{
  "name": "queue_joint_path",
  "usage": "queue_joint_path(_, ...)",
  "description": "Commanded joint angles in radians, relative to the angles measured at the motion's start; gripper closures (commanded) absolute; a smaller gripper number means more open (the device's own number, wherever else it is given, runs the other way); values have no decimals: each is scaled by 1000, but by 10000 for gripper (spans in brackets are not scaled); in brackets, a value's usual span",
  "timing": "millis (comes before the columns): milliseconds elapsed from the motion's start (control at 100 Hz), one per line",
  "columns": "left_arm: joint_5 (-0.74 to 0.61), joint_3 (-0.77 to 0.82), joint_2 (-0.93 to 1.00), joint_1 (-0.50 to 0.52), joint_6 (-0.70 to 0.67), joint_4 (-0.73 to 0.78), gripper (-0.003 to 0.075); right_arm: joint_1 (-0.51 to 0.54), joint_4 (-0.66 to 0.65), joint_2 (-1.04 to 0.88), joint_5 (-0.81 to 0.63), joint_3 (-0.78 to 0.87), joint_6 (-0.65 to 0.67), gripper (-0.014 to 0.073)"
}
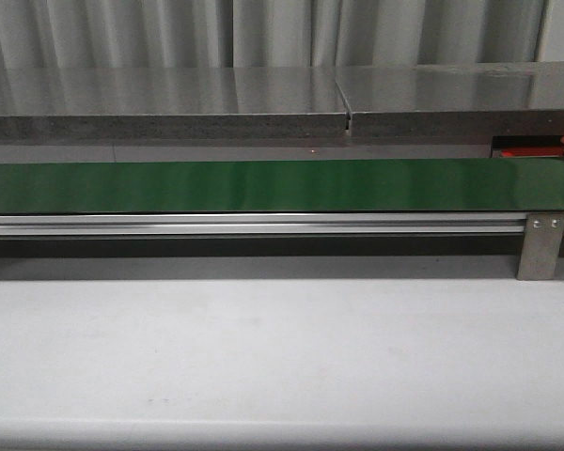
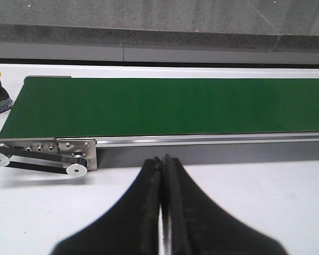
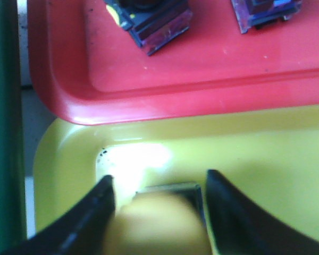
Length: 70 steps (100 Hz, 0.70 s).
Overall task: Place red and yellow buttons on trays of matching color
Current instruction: 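Move the yellow button into the yellow tray with the right gripper, then open the right gripper and lift it away from the yellow tray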
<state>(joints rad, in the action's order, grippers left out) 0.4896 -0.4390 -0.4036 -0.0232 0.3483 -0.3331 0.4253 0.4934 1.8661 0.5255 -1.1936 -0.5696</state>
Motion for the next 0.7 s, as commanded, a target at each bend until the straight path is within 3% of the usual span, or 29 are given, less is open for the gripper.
queue_joint_path(0, -75, -30, -6, -9, 0, -22, 739, 1, 23, -55, -7, -26, -8, 8)
queue_joint_path(70, -75, -30, -6, -9, 0, -22, 739, 1, 23, -64, -4, -27, -8, -78)
queue_joint_path(410, -75, -30, -6, -9, 0, -22, 739, -12, 48, -260, -27, -27, -8, -55)
queue_joint_path(690, -75, -30, -6, -9, 0, -22, 739, -117, 55, -531, -31, 5, -9, -55)
